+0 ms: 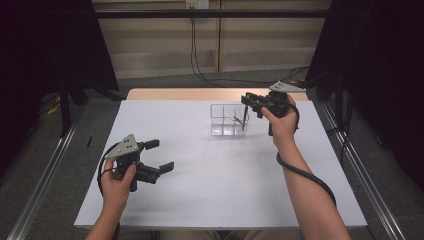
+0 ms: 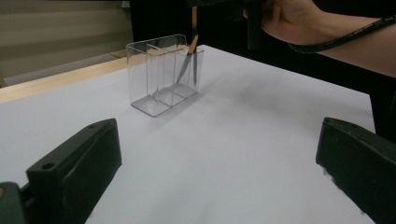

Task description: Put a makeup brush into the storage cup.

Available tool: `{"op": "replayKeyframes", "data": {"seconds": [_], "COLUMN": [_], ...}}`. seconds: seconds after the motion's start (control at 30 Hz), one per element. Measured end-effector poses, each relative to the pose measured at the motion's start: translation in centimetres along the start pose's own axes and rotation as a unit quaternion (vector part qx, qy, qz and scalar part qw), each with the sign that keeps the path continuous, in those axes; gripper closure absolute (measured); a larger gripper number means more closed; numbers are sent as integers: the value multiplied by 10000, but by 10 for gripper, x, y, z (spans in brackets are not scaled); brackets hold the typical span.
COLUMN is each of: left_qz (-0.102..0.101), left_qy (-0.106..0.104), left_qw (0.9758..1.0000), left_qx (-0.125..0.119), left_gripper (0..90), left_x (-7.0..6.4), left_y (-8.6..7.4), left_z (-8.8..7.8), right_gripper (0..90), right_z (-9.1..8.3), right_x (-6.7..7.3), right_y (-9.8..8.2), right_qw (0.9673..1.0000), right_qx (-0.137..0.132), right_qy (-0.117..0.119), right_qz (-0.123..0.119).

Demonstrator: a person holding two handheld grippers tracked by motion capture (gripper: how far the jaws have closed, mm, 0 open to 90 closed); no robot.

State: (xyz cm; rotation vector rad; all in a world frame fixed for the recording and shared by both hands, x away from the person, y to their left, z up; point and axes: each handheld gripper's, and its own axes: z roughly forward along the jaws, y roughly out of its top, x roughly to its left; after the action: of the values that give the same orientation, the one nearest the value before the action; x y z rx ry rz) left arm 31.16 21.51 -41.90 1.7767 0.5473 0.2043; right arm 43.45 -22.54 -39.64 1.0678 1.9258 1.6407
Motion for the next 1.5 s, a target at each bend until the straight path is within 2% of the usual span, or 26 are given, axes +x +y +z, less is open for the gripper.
{"op": "replayKeyframes", "data": {"seconds": [0.13,0.17,0.2,0.33,0.9,1.17,1.5], "left_qz": [1,7,17,12,16,32,47], "left_qy": [2,-4,-4,7,28,13,-36], "left_qw": [10000,10000,10000,10000,10000,10000,10000], "left_qx": [8,17,21,0,-20,19,-13], "left_gripper": [1,1,1,1,1,1,1], "left_x": [0,-1,-1,-1,0,-1,-1], "left_y": [0,0,0,0,0,1,3], "left_z": [1,1,1,1,0,5,8], "right_gripper": [366,366,299,241,140,121,101], "right_z": [0,0,-1,-3,-13,-17,-29], "right_x": [3,3,3,2,8,17,23], "right_y": [1,1,1,2,0,-4,-8], "right_qw": [10000,10000,9999,9999,9996,9989,9988], "right_qx": [-30,-30,-53,-79,-82,-77,-5], "right_qy": [54,54,103,110,264,448,474], "right_qz": [43,43,121,64,-20,-80,-118]}}
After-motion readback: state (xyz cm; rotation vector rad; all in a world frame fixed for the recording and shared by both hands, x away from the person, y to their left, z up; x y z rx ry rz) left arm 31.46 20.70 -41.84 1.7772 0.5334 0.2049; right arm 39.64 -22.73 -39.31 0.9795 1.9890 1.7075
